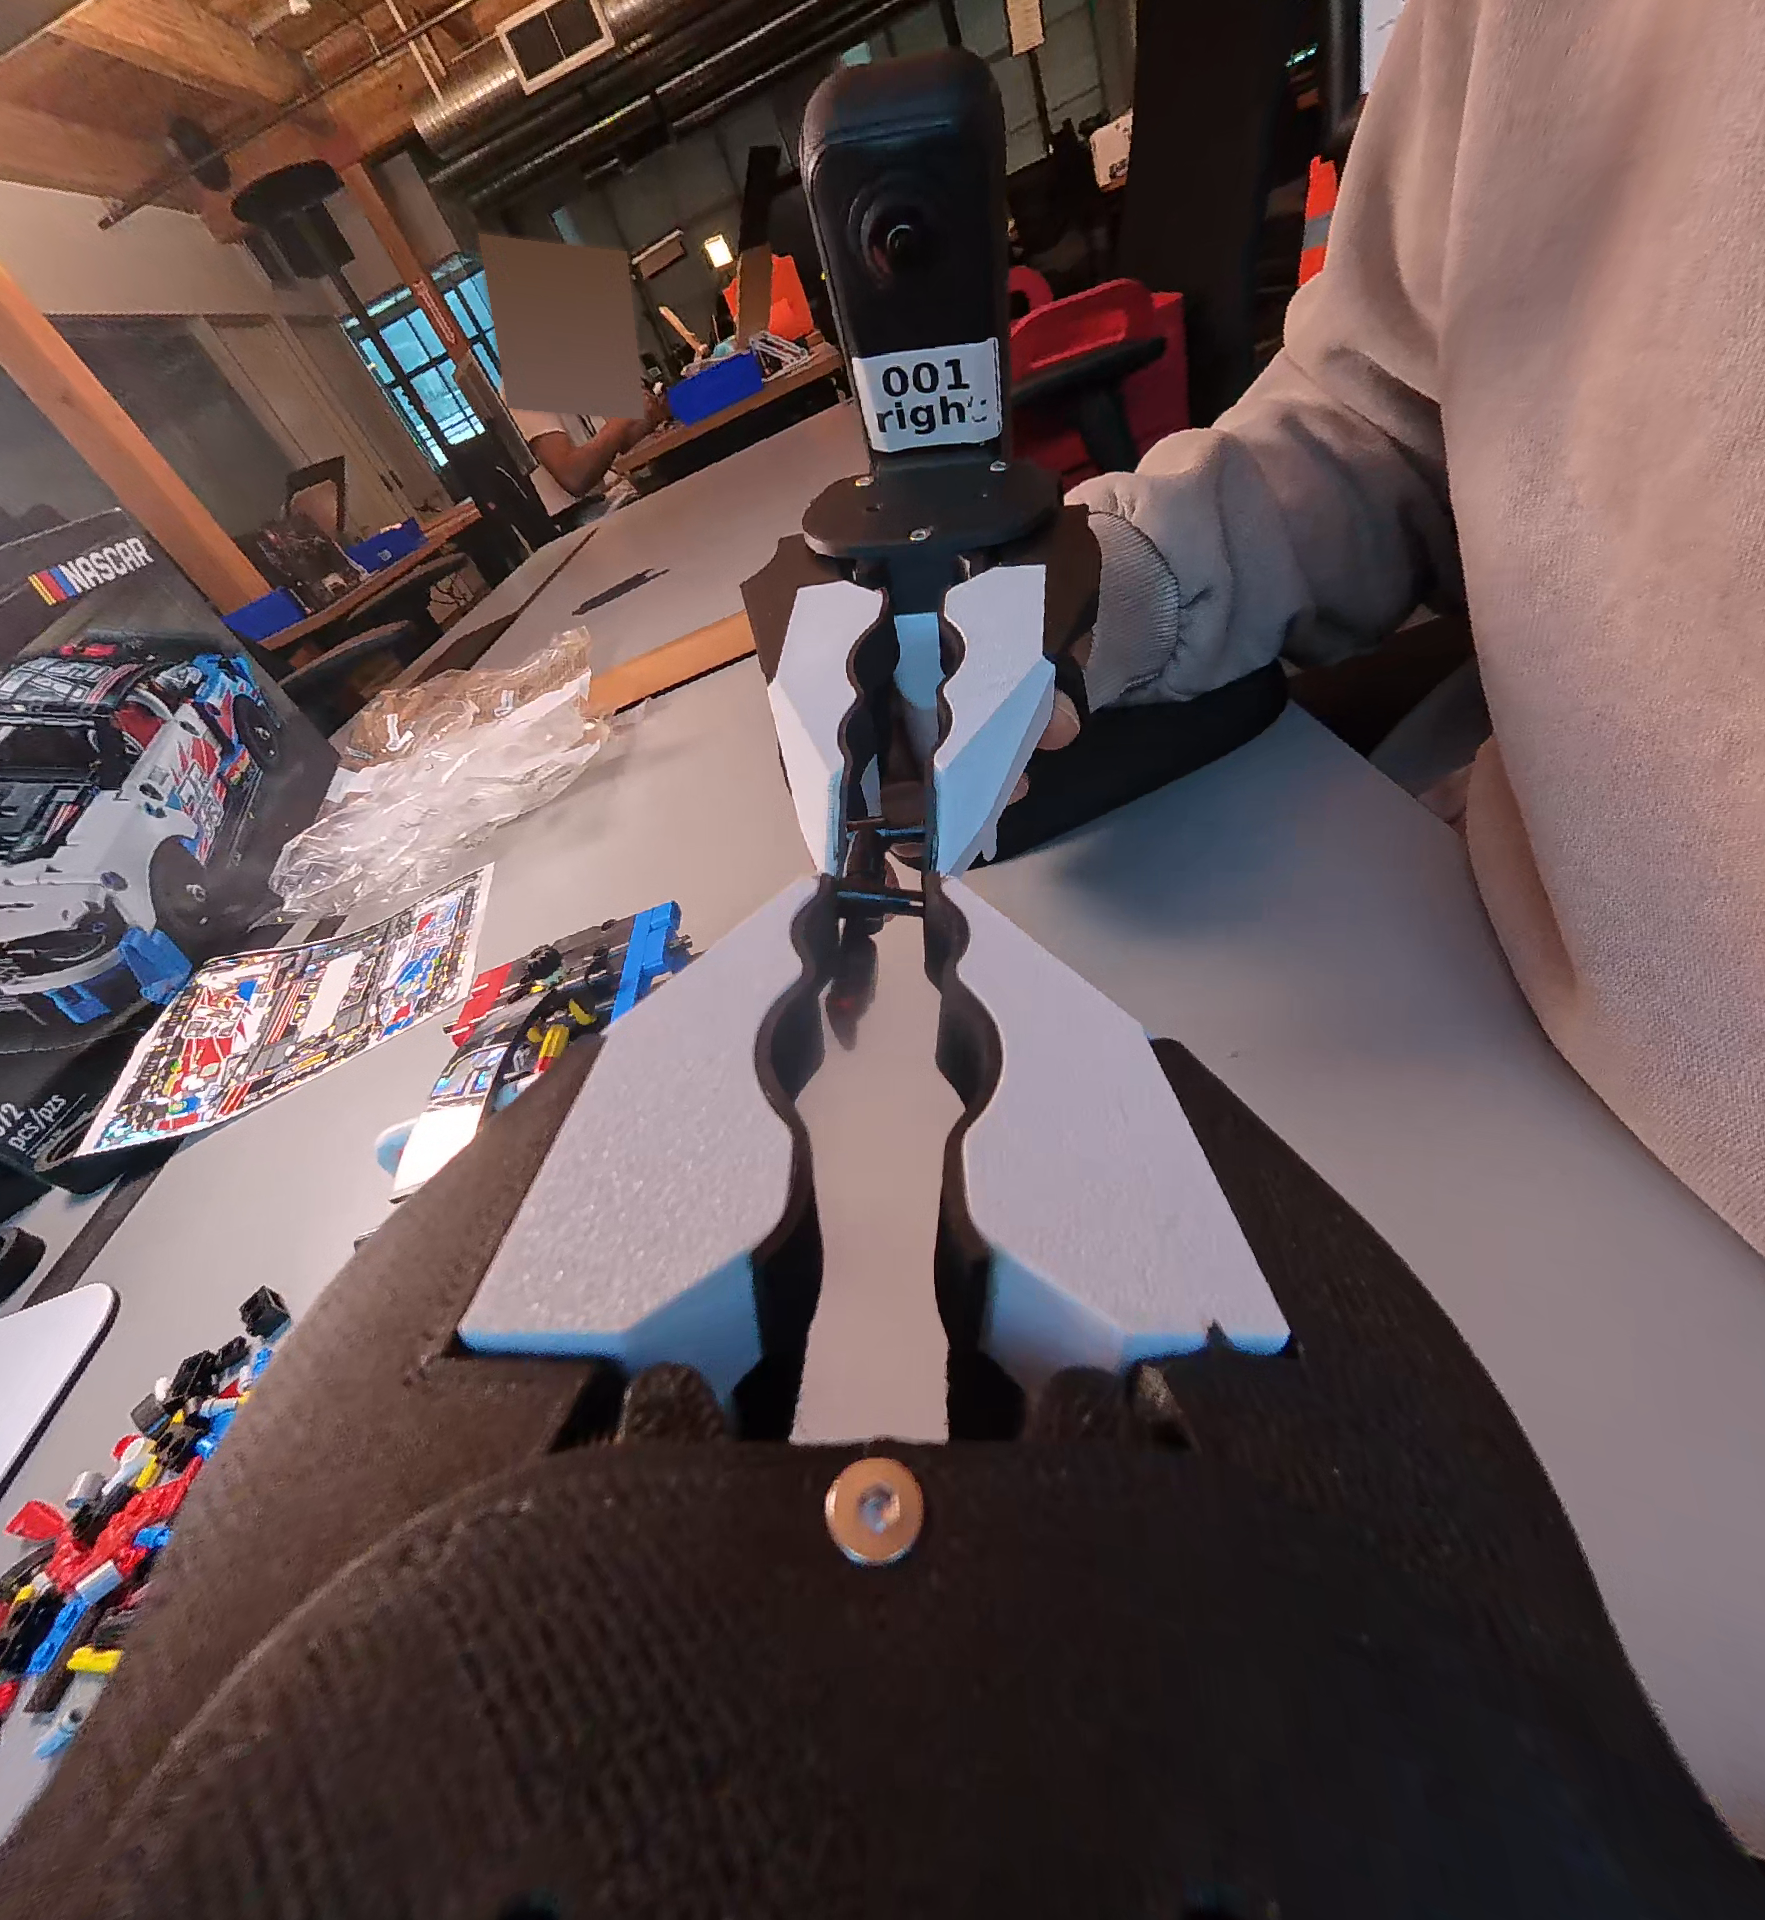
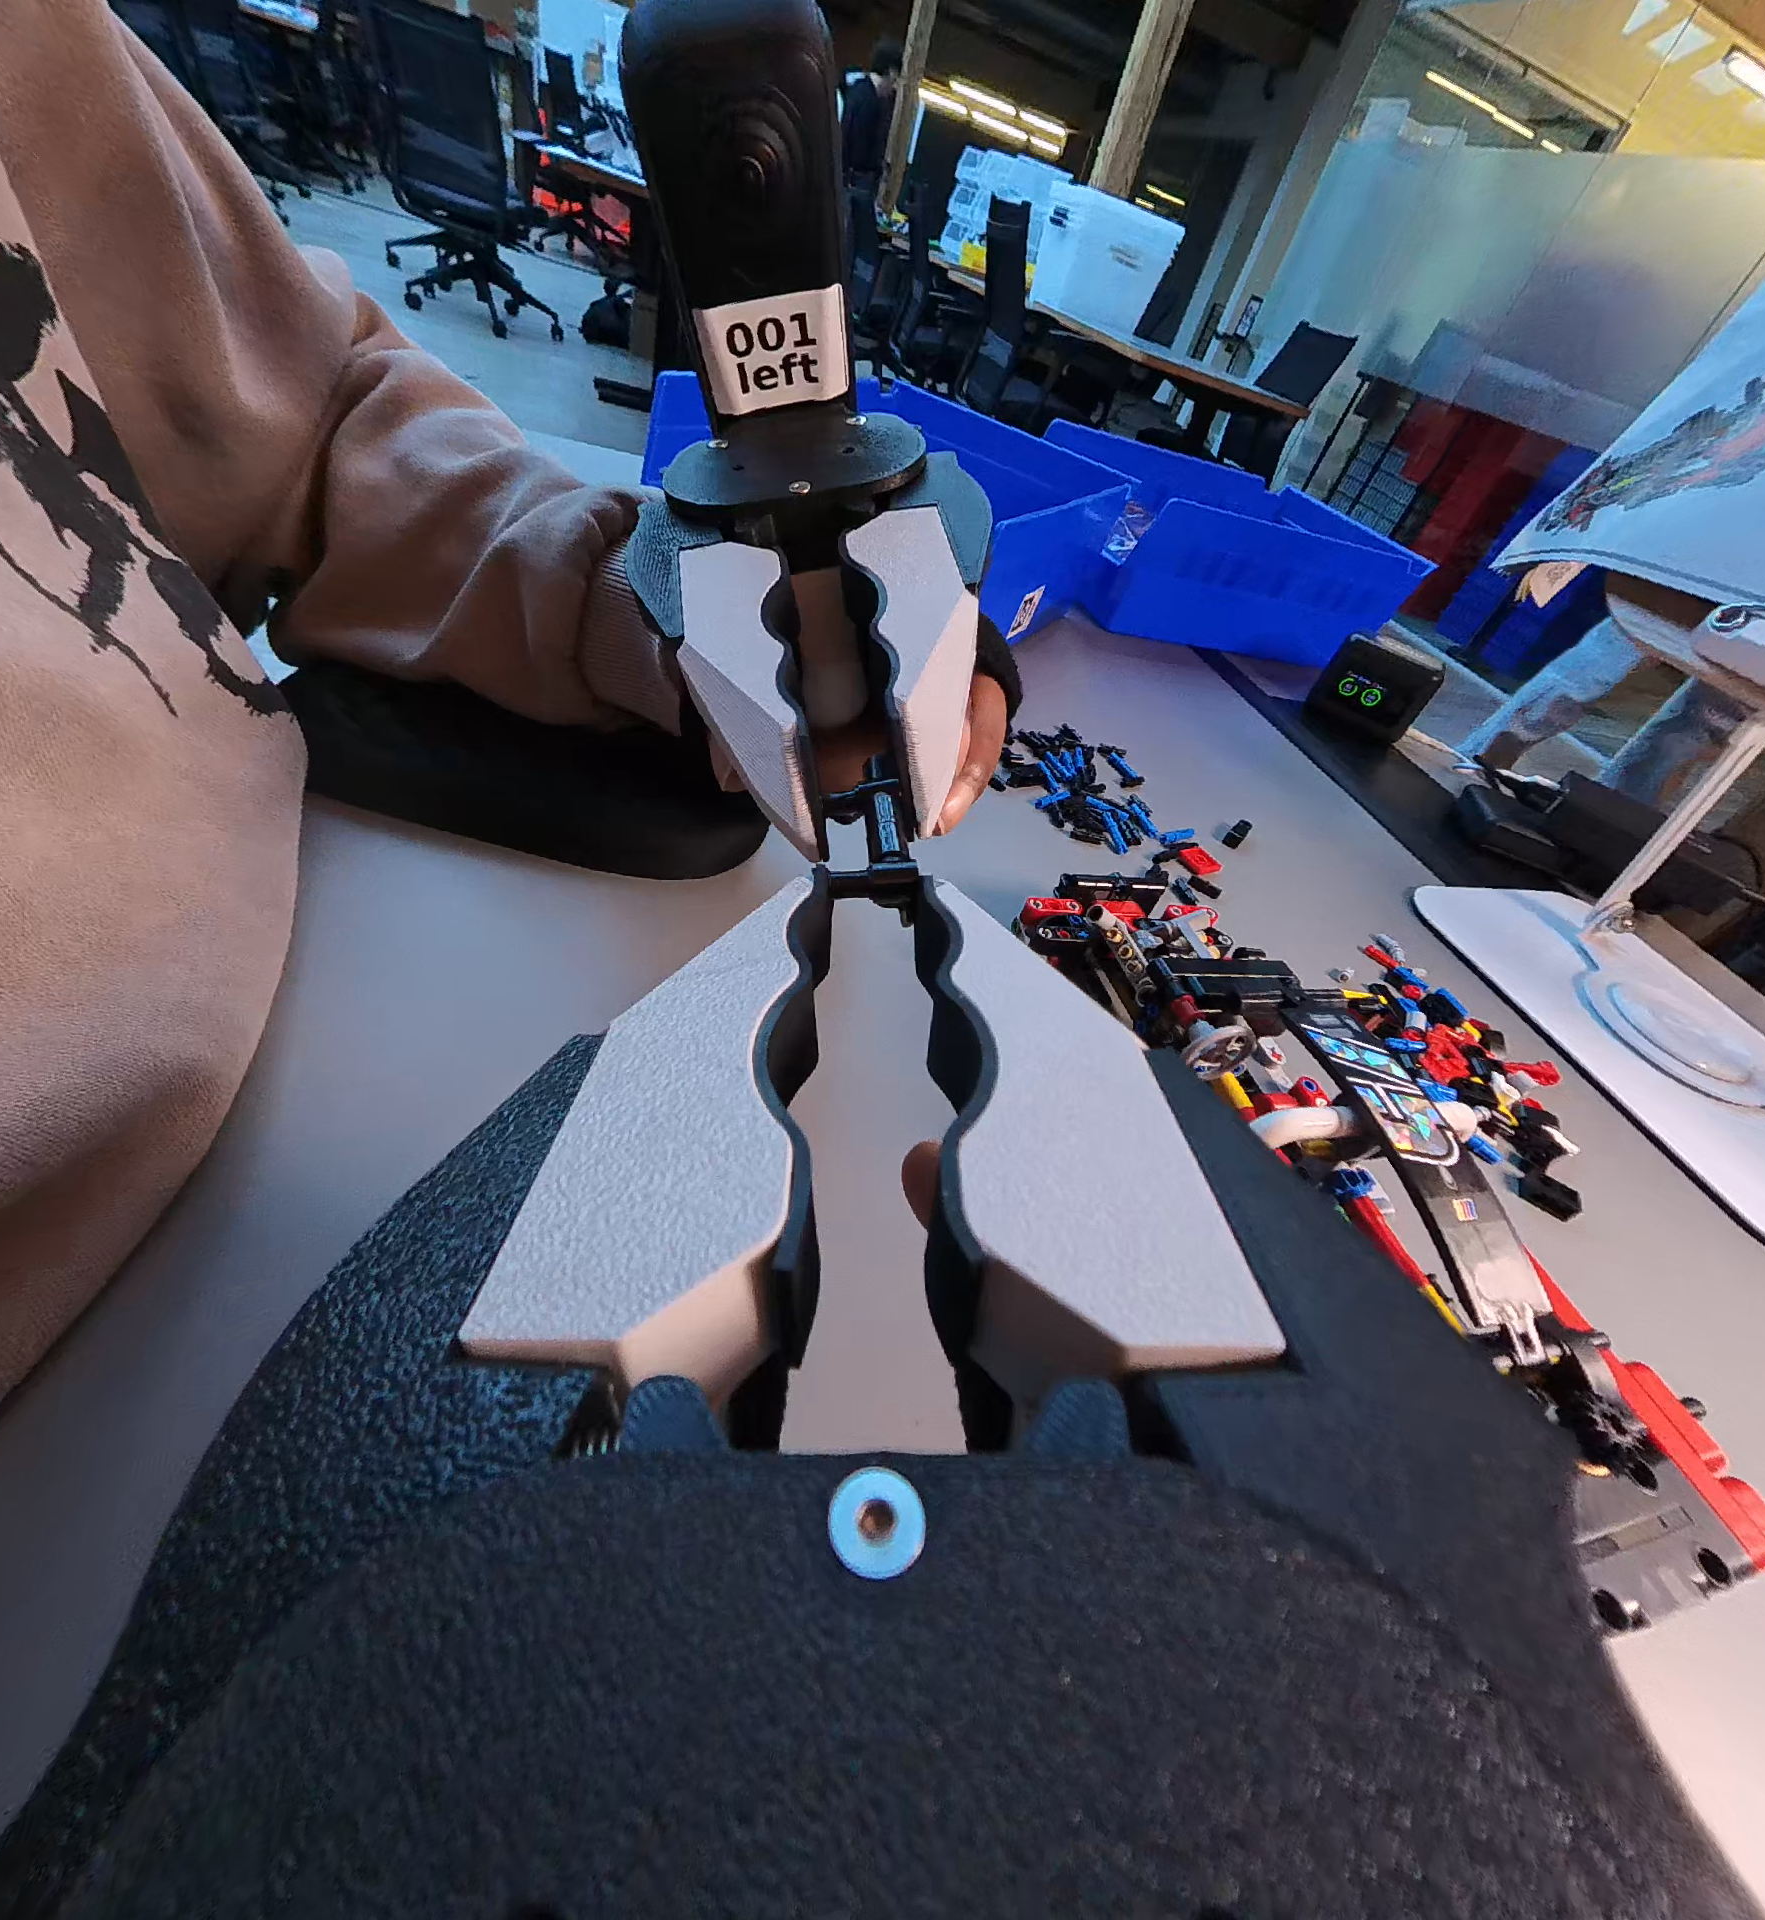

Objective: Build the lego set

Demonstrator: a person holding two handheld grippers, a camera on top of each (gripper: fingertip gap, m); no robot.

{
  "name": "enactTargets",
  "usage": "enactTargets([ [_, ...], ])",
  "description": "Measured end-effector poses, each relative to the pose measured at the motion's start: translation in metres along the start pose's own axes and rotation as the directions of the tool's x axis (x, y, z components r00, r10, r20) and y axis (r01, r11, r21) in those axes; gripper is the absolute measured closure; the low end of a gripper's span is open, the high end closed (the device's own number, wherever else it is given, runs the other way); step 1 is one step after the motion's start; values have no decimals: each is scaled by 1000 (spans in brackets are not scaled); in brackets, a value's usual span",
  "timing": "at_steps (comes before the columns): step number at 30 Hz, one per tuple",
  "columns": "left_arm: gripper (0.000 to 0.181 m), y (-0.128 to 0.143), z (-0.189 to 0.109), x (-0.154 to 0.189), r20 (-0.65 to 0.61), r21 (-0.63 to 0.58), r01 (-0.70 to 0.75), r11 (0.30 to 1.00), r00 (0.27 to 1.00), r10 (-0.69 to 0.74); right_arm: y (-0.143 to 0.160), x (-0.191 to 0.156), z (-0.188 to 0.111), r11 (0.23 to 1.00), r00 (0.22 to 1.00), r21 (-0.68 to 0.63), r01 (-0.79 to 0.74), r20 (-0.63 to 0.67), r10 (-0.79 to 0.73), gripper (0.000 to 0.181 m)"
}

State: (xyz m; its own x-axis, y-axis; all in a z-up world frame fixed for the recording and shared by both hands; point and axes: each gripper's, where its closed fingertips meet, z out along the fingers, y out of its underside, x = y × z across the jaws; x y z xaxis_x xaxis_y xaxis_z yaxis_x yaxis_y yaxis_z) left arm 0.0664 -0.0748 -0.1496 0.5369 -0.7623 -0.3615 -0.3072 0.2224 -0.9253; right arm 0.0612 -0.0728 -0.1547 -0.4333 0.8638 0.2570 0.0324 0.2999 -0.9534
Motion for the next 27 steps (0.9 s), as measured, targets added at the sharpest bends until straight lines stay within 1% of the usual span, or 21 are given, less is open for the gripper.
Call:
enactTargets([
  [12,167,2,-2,-1,3,-12,-16,1000,1000,16,1,2,2,999,998,-13,-50,-48,50,167],
  [22,167,5,-1,3,-21,-28,-23,999,1000,23,5,-2,2,996,996,-36,-76,-48,75,167],
  [27,168,8,0,3,-19,-34,-2,999,1000,1,8,-2,2,996,996,-49,-77,-45,74,167],
])
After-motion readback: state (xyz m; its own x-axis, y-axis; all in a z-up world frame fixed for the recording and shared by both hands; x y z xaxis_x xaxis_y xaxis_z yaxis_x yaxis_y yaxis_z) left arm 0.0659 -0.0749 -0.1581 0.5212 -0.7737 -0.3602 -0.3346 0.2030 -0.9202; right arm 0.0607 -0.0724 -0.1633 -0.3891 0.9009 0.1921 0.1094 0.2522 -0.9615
